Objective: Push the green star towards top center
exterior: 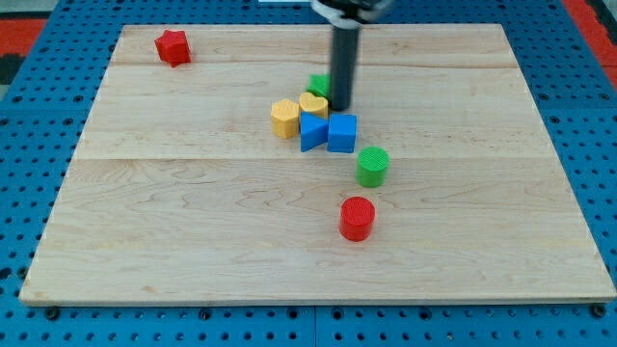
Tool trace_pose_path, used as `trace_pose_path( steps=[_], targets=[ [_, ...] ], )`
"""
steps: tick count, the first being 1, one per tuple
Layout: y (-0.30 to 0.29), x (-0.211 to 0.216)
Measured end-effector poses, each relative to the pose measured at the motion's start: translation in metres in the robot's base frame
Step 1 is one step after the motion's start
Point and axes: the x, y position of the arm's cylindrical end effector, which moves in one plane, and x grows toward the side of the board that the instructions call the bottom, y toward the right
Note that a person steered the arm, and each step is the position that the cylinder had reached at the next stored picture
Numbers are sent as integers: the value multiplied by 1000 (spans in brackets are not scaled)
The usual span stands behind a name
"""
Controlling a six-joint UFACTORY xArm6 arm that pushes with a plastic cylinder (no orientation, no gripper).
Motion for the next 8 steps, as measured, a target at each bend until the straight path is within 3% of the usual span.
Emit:
trace_pose_path(
  steps=[1,2,3,4,5,6,7,8],
  targets=[
    [-37,-53],
    [-57,-18],
    [-141,-30],
    [-92,-69],
    [-71,-40],
    [-47,-41],
    [-22,-81],
    [-2,-96]
  ],
)
